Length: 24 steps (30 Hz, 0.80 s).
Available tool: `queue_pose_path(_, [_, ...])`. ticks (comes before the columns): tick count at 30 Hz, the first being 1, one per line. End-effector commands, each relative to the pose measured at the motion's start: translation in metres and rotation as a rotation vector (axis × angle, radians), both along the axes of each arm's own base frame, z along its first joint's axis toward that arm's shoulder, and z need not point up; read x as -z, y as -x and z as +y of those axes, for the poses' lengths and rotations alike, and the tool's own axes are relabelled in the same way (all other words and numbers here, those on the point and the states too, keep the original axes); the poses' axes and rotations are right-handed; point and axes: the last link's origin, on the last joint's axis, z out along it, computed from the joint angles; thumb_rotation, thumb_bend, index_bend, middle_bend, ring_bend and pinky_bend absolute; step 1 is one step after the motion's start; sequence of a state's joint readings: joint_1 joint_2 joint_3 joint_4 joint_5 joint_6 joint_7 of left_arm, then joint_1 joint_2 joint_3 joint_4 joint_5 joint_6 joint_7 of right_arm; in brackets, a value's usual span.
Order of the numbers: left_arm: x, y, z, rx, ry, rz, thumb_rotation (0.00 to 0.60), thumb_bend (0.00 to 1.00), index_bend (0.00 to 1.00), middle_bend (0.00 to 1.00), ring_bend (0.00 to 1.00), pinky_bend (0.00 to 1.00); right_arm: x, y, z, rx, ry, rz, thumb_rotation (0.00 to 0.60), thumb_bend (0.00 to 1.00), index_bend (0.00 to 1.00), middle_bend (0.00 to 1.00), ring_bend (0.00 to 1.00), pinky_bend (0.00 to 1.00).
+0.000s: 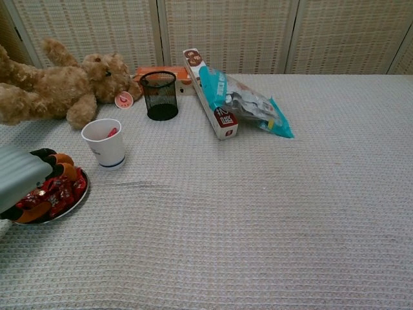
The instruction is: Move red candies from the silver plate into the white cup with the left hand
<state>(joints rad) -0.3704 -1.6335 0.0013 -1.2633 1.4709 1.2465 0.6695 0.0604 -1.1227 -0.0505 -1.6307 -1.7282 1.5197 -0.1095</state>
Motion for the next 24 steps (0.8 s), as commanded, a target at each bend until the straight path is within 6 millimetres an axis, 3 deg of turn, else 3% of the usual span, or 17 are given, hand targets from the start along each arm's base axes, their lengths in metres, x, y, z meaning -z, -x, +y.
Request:
queue_pose_path(1, [0.0002,-0.0001,-0.0003,0.0,-0.001,0.005,0.6,0.38,0.29,0.21,0.21,0.95,0.0004,-0.0001,0.0,0.0,-0.002,0.0,0.6,0.07,0.0,0.0,0.0,0.0])
queue_pose_path(9, [0.0015,0.0016,0.0009,-0.002,0.0,0.018,0.6,0.37,0.28,0.23,0.28,0.95,0.0002,0.0,0.0001,0.001,0.0,0.001,0.6,0.07,0.0,0.0,0.0,0.0])
queue_pose_path(24, [0.0026,0.0058,0.0022,-0.01,0.0,0.017,0.6,0.37,0.38,0.37,0.46,0.99,0.0012,0.0004,-0.0014,0.007,-0.003,0.005,0.6,0.07,0.0,0.0,0.0,0.0])
